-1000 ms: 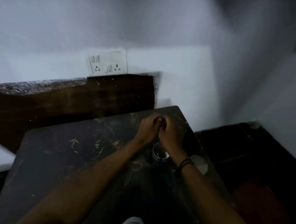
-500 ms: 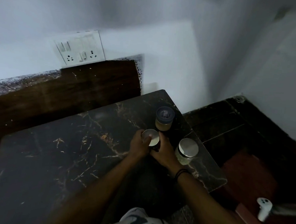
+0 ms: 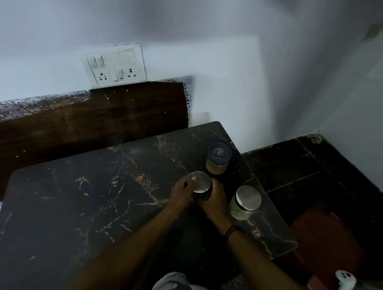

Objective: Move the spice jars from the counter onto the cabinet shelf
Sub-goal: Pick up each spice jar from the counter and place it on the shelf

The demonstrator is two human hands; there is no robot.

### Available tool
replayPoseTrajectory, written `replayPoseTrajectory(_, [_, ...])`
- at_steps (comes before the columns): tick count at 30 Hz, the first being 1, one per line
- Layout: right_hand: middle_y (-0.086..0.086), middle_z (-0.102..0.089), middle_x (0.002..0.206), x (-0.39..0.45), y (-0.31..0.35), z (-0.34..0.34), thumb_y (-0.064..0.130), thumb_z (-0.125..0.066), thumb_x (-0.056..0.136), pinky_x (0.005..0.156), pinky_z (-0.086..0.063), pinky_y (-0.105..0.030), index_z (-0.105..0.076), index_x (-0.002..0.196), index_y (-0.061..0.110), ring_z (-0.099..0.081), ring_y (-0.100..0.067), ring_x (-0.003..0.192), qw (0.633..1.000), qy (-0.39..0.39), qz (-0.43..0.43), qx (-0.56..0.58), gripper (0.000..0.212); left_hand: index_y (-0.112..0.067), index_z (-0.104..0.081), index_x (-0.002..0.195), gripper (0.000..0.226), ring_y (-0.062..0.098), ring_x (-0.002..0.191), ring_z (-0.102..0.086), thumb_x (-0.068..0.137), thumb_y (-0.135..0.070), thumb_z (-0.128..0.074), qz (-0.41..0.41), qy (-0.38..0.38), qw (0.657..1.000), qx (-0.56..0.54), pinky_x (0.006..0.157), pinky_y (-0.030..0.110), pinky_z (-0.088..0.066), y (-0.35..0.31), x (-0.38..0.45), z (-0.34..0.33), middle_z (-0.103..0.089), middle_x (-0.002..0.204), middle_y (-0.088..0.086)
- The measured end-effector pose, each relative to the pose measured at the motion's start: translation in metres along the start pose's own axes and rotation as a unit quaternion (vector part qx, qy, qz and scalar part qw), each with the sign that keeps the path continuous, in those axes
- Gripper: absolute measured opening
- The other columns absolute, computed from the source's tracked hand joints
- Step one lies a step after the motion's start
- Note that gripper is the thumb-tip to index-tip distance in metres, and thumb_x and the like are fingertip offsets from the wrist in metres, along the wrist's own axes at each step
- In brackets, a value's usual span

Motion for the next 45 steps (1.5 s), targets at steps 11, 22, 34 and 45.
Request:
replayPoseTrajectory(11, [0.007,-0.068,0.117,-0.006,0.023,0.011,0.039,-0.088,0.061,0.087,-0.054,-0.024,-0.059,0.117,0.039,-0.065,-0.005,0.107,0.991,0.013,0.037,0.130,0.063,-0.017,-0.064,0.120,0.027,0.025,0.110,-0.065,0.103,-0.032,-0.049,-0.034,-0.012,0.996,-0.084,0.096,0.043,-0.054,-0.020,-0.001,0.015,-0.068,0.117,0.007])
replayPoseTrajectory(22, [0.015,-0.057,0.130,-0.013,0.032,-0.001,0.069,-0.082,0.053,0.096,-0.054,-0.037,-0.043,0.120,0.058,-0.058,-0.003,0.118,0.991,0.107,0.066,0.051,0.078,-0.008,-0.071,0.099,0.044,0.020,0.084,-0.075,0.099,-0.043,-0.045,0.082,-0.053,0.962,-0.257,0.069,0.032,-0.057,-0.015,0.006,0.038,-0.077,0.094,0.011])
replayPoseTrajectory(34, [0.006,-0.068,0.118,-0.014,0.059,0.006,0.052,-0.086,0.060,0.090,-0.058,-0.039,-0.055,0.114,0.038,-0.068,-0.011,0.105,0.966,0.085,-0.008,0.244,0.064,-0.014,-0.067,0.121,0.051,0.033,0.110,-0.068,0.100,-0.049,-0.037,-0.003,0.045,0.958,-0.283,0.098,0.054,-0.053,-0.018,-0.023,0.038,-0.073,0.117,0.015])
replayPoseTrajectory(45, [0.003,-0.068,0.119,0.042,0.238,0.081,-0.001,-0.059,0.093,0.086,-0.056,-0.026,-0.055,0.122,0.024,-0.067,-0.009,0.107,0.943,0.065,0.167,0.280,0.038,-0.017,-0.072,0.109,0.033,0.013,0.090,-0.072,0.102,-0.031,-0.044,-0.211,-0.016,0.945,-0.249,0.071,0.020,-0.056,-0.214,-0.001,0.104,-0.077,0.100,0.004])
Point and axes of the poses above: each hand's wrist, its own x-axis towards the middle knuckle, its own z-axis out of the back of the hand, y = z × x, the point moved 7 cm from there along x, towards the middle knuckle
